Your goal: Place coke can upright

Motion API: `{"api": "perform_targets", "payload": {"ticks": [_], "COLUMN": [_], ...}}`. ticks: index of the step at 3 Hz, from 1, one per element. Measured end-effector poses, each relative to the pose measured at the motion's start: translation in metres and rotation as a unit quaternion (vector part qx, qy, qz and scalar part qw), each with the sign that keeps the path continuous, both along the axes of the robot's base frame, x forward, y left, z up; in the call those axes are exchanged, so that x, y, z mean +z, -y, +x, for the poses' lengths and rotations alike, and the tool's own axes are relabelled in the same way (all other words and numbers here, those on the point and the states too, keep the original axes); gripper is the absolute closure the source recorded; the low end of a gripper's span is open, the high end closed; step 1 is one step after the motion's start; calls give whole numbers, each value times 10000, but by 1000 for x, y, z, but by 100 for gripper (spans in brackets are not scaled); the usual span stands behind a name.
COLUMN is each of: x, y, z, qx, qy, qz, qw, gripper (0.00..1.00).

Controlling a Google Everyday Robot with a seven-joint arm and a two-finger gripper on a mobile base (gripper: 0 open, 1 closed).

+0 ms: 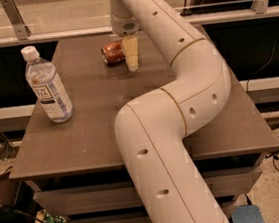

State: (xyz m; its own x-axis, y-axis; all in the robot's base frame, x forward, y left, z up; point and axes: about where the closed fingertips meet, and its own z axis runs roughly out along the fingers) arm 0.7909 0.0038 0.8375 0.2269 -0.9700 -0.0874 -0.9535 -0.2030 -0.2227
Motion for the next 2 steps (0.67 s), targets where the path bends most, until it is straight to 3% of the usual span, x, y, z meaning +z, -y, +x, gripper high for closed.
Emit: {"api": "perform_targets", "payload": {"ticks": [2], "x": [-4], "y": [-9], "z": [17], "qx": [-5], "qy": [251], "qz": [127], "qw": [9996], "gripper": [41]}}
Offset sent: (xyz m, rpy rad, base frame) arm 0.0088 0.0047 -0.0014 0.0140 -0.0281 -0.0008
